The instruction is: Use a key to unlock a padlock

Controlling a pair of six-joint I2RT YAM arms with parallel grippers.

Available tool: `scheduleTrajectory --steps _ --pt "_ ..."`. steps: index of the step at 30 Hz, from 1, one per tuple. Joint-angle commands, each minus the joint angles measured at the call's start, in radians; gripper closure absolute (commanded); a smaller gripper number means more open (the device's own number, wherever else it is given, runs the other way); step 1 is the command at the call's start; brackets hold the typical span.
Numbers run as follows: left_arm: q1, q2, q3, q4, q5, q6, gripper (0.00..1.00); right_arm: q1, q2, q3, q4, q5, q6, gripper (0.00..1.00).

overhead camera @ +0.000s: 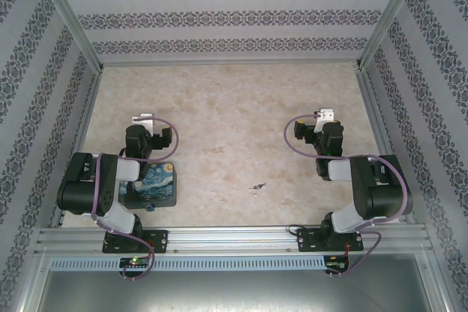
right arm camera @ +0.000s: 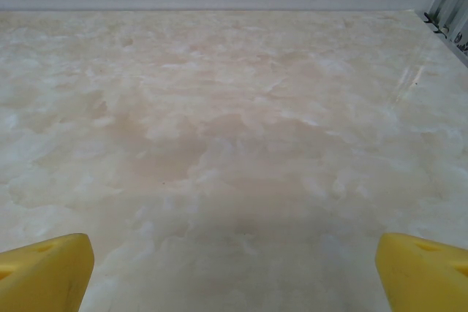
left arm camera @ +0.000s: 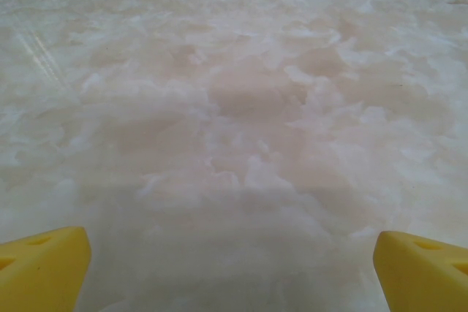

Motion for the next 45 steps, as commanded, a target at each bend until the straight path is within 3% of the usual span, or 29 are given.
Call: scheduleTrajectory --steps 1,3,8,12,15,22,25,29,36,45 --pt "0.013 -0.021 0.031 -0.013 0.008 0.019 0.00 -0.012 -0.017 0.012 0.017 0.030 0.016 0.02" --pt "0.015 -0.059 0.068 -0.113 -0.011 0.007 0.00 -0.012 -0.053 0.008 0.007 0.116 0.048 0.02" --pt "0.016 -0.158 0.141 -0.302 -0.047 -0.008 0.00 -0.017 -0.219 0.078 -0.268 0.185 0.081 0.02" --pt "0.017 -0.263 0.206 -0.468 -0.081 -0.088 0.00 -0.029 -0.283 0.224 -0.620 0.201 0.267 0.02" --pt "0.017 -0.326 0.298 -0.691 -0.085 -0.182 0.00 -0.034 -0.279 0.317 -0.805 0.088 0.341 0.02" --pt "0.020 -0.393 0.541 -1.373 -0.185 -0.441 0.00 -0.020 -0.326 0.283 -0.819 -0.322 0.505 0.02" --pt "0.025 -0.420 0.567 -1.546 -0.197 -0.519 0.00 0.031 -0.346 0.265 -0.839 -0.392 0.543 0.02" --pt "0.033 -0.470 0.538 -1.639 -0.188 -0.566 0.01 0.128 -0.372 0.239 -0.839 -0.392 0.587 0.02" --pt "0.078 -0.526 0.416 -1.632 -0.171 -0.595 0.01 0.294 -0.352 0.235 -0.821 -0.318 0.620 0.02" --pt "0.086 -0.557 0.298 -1.579 -0.103 -0.609 0.01 0.378 -0.309 0.260 -0.816 -0.303 0.629 0.02"
